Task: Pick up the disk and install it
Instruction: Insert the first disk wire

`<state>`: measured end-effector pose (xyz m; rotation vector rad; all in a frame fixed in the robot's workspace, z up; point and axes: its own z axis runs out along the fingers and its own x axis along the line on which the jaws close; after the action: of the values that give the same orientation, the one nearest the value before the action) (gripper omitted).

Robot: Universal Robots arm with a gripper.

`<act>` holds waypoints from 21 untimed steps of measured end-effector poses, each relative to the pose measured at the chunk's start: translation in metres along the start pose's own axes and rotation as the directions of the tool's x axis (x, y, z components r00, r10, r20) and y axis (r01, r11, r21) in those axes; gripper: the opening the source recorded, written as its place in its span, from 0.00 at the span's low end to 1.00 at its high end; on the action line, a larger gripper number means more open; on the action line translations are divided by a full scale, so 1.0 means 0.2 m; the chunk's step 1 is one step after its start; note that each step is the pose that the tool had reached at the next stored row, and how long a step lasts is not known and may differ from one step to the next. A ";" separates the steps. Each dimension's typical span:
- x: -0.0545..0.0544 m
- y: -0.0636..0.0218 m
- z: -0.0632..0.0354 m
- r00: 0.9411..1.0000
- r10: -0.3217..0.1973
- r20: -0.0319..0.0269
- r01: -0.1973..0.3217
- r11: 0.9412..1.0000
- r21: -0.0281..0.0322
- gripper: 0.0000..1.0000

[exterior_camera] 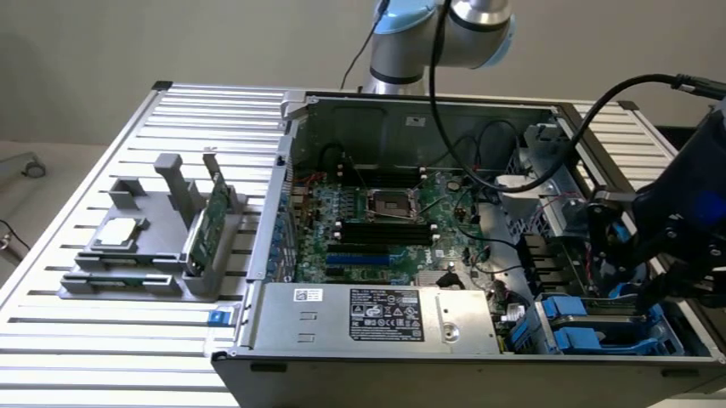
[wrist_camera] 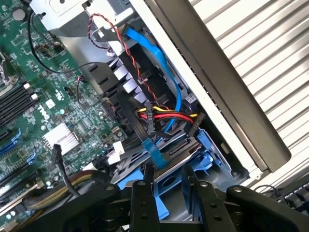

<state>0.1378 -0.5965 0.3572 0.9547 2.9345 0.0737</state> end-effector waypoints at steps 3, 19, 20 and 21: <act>0.00 0.002 0.013 1.000 0.012 0.001 -0.012 1.000 0.001 0.36; -0.03 -0.003 0.015 0.998 0.069 -0.013 -0.069 0.997 0.020 0.36; -0.03 -0.002 0.013 0.997 0.072 -0.015 -0.071 0.997 0.022 0.36; -0.04 -0.001 0.011 0.997 0.075 -0.018 -0.074 0.997 0.025 0.36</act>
<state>0.1435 -0.6009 0.3553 1.0728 2.9229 0.0506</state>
